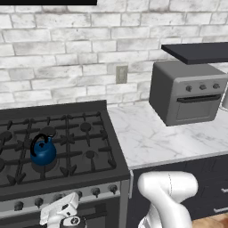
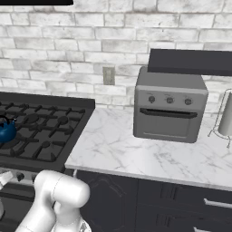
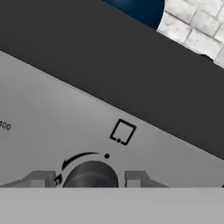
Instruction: The kettle is done boiling. Turn off the stove, then wait for 300 timesteps before moving the kettle to the dining table.
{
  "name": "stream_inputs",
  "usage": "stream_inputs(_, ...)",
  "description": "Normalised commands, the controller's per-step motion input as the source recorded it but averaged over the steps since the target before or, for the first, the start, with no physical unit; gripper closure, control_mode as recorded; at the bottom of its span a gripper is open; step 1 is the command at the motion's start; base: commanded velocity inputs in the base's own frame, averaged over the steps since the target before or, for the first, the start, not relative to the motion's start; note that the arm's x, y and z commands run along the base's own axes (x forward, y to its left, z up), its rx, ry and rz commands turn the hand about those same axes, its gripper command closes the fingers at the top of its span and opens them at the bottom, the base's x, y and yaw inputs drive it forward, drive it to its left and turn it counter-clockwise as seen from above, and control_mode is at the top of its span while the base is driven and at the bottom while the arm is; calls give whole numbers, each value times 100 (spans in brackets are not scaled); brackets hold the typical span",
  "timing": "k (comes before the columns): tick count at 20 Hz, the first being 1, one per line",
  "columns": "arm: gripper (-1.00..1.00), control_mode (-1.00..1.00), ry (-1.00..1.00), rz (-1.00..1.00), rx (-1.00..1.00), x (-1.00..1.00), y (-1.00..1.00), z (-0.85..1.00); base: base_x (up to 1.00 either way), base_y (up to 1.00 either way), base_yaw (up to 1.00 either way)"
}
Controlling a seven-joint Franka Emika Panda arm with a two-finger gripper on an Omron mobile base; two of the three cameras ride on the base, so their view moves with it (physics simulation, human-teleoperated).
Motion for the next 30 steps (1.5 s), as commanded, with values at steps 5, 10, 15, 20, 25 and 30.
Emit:
stream_inputs(5, 100, -100, -15, -4, 29, -30, 0, -4, 0, 0, 0)
stream_inputs(10, -100, -100, -14, -5, 23, -30, 0, -1, 0, 0, 0)
stream_inputs(15, -100, -100, -19, -3, 23, -31, 0, 2, 0, 0, 0)
stream_inputs(20, -100, -100, -18, -1, 26, -36, 0, 16, 0, 0, 0)
stream_inputs(25, -100, -100, -18, 0, 26, -39, 0, 18, 0, 0, 0)
stream_inputs(30, -100, -100, -16, 0, 27, -44, 3, 32, 0, 0, 0)
